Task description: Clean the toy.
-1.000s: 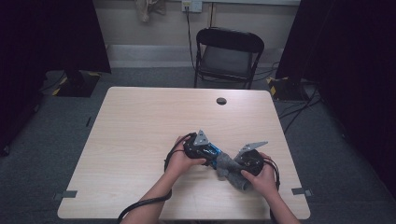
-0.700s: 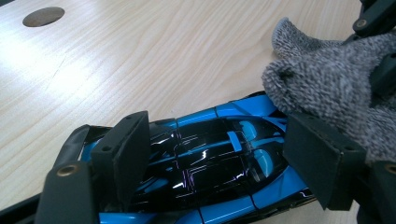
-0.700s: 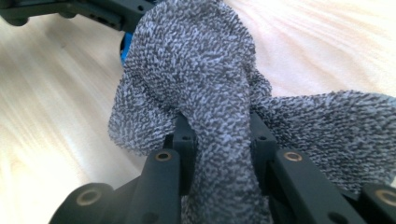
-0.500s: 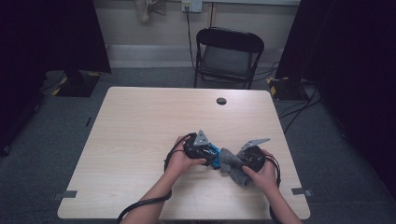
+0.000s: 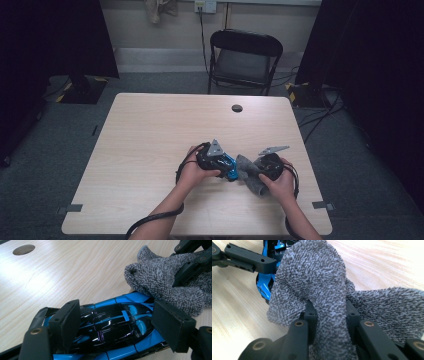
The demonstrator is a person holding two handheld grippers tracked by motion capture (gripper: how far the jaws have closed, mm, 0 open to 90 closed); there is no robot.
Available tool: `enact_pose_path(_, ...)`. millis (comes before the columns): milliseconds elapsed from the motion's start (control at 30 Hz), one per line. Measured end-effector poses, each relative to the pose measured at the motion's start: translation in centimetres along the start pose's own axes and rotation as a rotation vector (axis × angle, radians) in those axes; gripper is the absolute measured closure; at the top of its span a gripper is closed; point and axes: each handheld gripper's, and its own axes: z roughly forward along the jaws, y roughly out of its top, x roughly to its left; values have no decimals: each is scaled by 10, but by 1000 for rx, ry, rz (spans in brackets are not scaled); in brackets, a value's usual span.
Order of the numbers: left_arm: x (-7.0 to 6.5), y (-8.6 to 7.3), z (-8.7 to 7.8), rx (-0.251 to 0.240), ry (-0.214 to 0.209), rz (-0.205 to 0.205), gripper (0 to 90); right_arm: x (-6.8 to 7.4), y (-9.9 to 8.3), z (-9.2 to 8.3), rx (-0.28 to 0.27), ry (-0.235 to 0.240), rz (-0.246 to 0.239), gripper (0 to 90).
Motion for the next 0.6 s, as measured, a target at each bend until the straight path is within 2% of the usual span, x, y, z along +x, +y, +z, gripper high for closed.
enact_pose_path(133, 0, 0, 0, 0, -1, 0, 231, -1, 1, 1, -3, -6, 10, 716)
enact_pose_path(400, 0, 0, 0, 0, -7, 6, 232, -4, 2, 2, -35, -60, 44, 715)
enact_pose_path(600, 0, 0, -1, -6, -10, 1, 245, -6, 6, 0, -28, -71, 37, 715)
